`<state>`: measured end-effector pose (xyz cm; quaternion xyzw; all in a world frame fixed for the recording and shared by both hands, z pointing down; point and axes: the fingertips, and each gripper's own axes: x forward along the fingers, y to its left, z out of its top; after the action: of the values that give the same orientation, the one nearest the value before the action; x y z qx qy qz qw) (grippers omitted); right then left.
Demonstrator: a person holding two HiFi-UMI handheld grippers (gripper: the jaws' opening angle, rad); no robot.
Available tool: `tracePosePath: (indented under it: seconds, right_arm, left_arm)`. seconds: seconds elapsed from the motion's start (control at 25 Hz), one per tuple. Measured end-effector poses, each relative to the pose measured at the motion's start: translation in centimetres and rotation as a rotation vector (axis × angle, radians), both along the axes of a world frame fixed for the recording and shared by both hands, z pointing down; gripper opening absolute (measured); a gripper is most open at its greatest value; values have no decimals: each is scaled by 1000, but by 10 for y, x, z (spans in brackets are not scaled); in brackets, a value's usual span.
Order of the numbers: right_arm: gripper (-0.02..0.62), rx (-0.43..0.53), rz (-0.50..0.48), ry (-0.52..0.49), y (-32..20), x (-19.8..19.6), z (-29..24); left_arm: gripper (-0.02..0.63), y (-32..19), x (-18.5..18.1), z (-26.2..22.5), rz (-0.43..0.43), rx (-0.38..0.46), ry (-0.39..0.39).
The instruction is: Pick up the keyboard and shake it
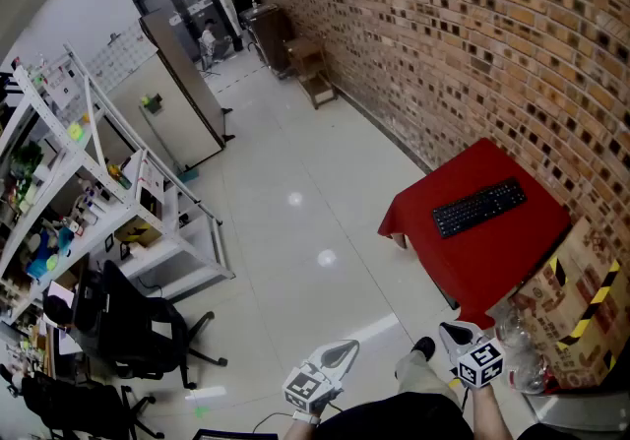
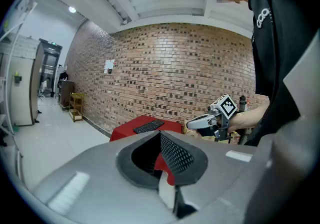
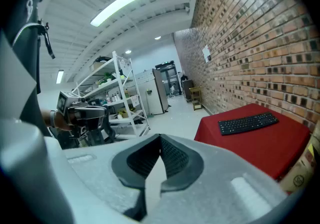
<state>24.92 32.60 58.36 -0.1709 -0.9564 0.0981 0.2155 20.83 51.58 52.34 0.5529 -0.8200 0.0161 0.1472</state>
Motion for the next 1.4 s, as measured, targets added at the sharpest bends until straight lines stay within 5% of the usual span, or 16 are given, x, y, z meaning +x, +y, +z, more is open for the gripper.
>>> tracePosePath:
  seconds: [0.24, 0.4, 0.64, 0.96, 1.24, 1.4]
  right_arm:
    - [-9, -15, 0, -36, -73, -94, -24]
    - [-9, 1, 32, -6, -121, -116, -13]
    - [-9, -28, 198, 50, -197, -97, 1]
    - [-10, -90, 501, 170, -279, -34, 35]
    - [-9, -173, 764, 227, -323, -6, 58]
    - [-9, -206, 911, 278, -325, -17, 58]
  left_arm:
    - [15, -79, -75, -21, 77, 16, 29]
    - [15, -127, -109, -14, 103, 35, 79]
    - [15, -191, -143, -4, 208, 5, 146]
    - [33, -299, -165, 24, 490, -103, 284]
    - [119, -395, -234, 77, 702, -266, 321]
    - [153, -447, -279, 127, 827, -381, 424]
